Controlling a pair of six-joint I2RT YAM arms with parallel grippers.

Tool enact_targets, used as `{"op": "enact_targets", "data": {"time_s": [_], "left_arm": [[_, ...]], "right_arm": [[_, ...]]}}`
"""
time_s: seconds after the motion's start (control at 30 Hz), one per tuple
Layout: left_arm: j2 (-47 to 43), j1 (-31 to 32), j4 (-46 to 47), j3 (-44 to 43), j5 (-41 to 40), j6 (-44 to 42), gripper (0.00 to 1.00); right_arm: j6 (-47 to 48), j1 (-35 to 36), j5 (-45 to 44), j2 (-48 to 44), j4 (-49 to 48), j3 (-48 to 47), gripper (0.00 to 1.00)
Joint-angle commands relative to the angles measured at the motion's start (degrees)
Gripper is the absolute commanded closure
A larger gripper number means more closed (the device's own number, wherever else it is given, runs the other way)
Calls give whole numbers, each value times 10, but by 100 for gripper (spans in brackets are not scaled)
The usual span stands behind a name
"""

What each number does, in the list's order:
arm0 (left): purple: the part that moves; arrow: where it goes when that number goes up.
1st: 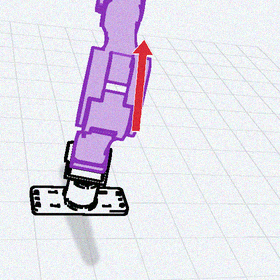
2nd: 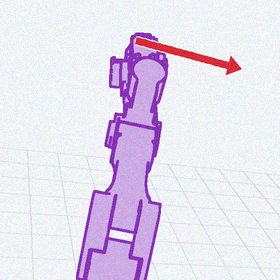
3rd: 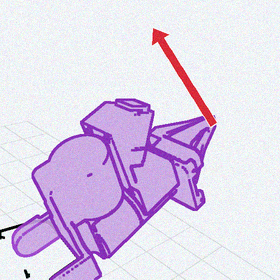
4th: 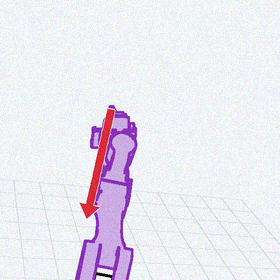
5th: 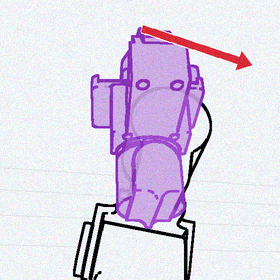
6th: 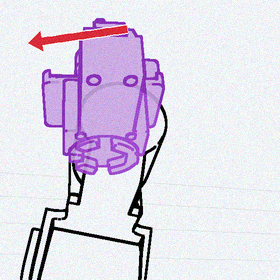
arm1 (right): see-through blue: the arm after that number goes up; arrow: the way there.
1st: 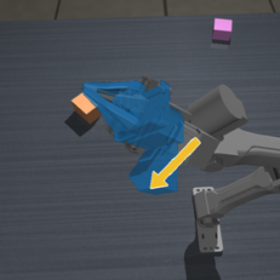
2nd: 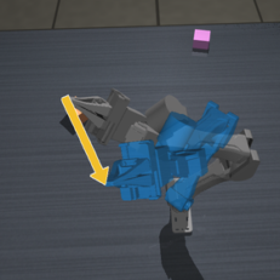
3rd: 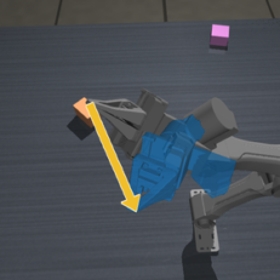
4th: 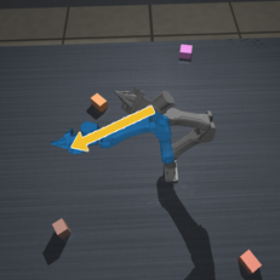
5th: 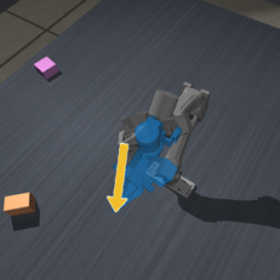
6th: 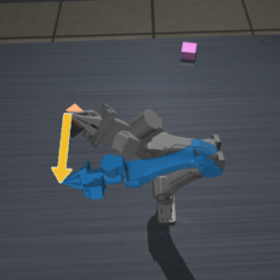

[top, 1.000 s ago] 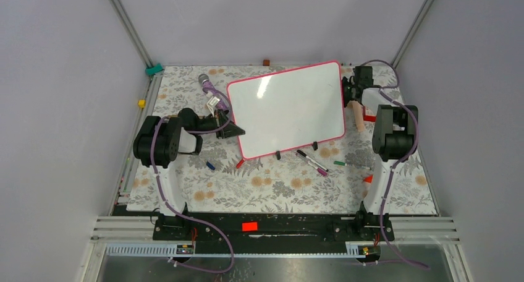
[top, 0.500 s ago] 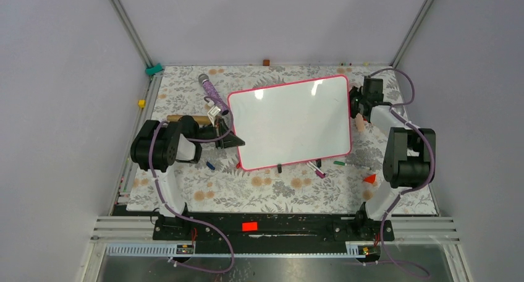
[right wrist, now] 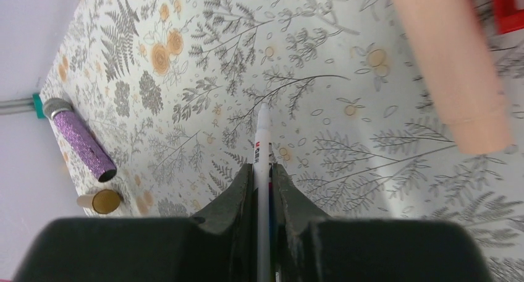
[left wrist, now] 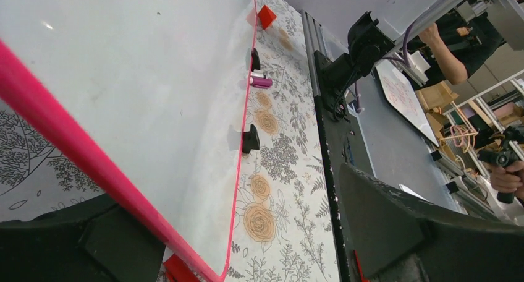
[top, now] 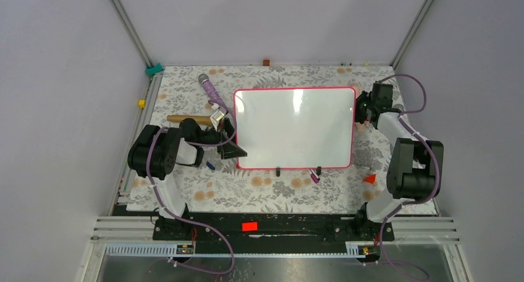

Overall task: Write a sentence on the whiteboard
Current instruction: Move the whiteboard to the center of the board, then hold the whiteboard on the whiteboard stand.

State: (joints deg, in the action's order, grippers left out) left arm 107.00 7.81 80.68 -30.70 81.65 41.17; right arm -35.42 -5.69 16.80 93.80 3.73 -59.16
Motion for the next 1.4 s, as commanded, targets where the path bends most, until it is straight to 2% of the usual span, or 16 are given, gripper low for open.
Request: {"op": "enact_targets", "data": {"time_s": [0.0, 0.4, 0.6, 0.83, 1.07, 1.37], "left_arm": [[-44, 0, 38, 22, -3, -20, 1], [-85, -31, 38, 62, -38, -4, 1], [-157, -99, 38, 90, -84, 20, 1], [-244, -169, 37, 65, -64, 94, 1], [-332, -260, 0, 70, -42, 91, 1], [-375, -312, -2, 115, 48, 87, 1]], "right_arm": [[-5, -31, -18, -47, 9, 3, 100], [26, -63, -139, -123, 104, -28, 100], [29, -63, -183, -166, 125, -48, 100], [40, -63, -226, -205, 155, -77, 100], [32, -63, -209, -254, 152, -80, 100], [16, -49, -149, -305, 148, -75, 100]]}}
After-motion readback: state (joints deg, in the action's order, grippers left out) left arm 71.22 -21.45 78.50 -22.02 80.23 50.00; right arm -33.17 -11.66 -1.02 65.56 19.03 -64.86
